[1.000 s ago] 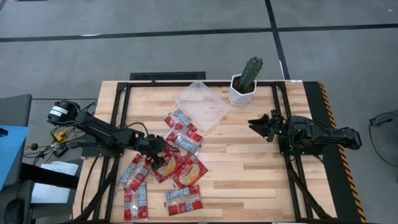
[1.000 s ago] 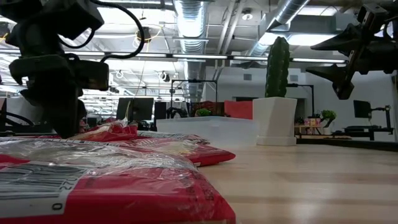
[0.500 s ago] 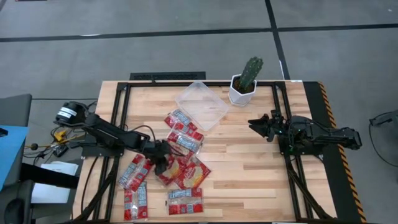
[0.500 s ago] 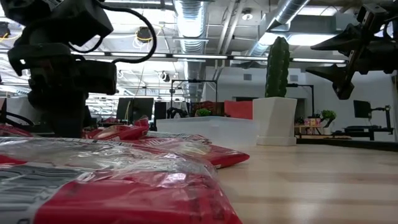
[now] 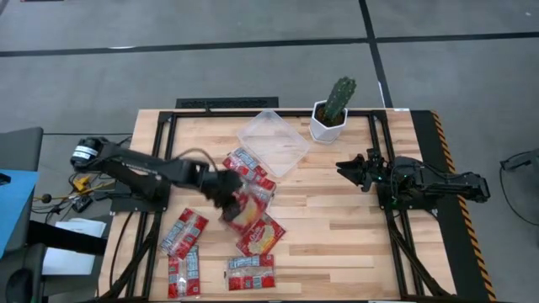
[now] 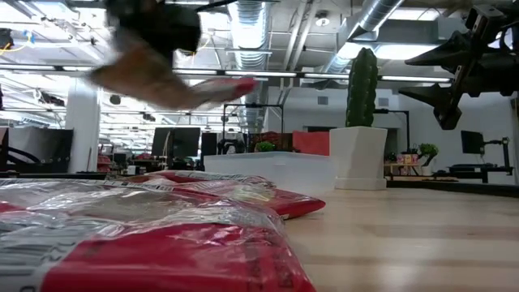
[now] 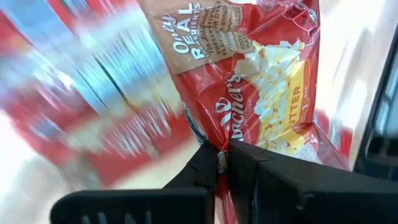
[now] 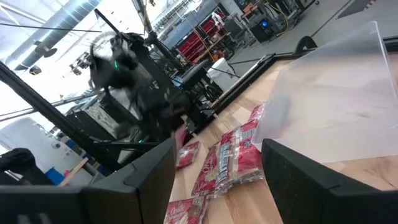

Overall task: Sort popcorn bags into baskets
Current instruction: Put the red popcorn bag into the transparent bin

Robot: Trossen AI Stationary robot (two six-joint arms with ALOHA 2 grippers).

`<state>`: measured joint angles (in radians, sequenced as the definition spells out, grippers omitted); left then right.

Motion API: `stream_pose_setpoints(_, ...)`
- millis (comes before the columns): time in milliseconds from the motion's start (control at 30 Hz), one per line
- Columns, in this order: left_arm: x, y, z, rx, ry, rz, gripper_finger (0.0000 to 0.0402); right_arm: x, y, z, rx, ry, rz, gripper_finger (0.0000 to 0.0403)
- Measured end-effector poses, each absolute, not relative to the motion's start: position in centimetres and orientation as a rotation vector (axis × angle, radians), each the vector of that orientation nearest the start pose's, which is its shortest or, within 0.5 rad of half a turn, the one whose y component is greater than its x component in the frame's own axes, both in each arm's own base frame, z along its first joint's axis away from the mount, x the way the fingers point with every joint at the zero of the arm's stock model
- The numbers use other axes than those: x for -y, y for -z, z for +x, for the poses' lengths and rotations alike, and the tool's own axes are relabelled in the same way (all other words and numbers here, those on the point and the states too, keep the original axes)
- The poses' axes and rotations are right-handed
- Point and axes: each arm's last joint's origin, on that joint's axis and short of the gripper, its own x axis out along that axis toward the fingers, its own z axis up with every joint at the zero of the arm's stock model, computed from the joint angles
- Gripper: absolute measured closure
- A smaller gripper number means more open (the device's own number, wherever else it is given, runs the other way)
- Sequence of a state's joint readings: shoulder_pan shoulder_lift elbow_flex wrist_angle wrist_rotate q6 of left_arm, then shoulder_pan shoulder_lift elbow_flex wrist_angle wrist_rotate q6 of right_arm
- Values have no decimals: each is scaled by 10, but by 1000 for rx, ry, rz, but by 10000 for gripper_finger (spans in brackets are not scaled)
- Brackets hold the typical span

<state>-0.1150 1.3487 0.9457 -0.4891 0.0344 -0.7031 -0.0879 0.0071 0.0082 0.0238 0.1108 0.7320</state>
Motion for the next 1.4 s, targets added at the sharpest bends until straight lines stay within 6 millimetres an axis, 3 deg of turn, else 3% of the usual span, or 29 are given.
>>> stream_pose_setpoints(200,-36,-292,283,-702,-326,-519,401,12,-168,97,102,190,722,143)
stream_pose_setpoints(400,-117,-313,293,-658,-442,-357,401,13,-169,97,112,208,721,143)
stream_pose_setpoints(533,-170,-306,308,-712,-420,-331,401,13,-169,97,120,222,722,143)
stream_pose_setpoints(733,-228,-269,333,-942,-392,-241,401,14,-169,96,145,266,722,143)
stream_pose_setpoints(967,-260,-239,355,-1002,-321,-216,399,15,-170,96,150,275,722,143)
stream_pose_setpoints(1233,-267,-211,361,-1079,-294,-194,394,15,-170,96,150,275,722,143)
stream_pose_setpoints(1400,-271,-212,361,-1093,-349,-112,351,15,-170,96,150,275,722,143)
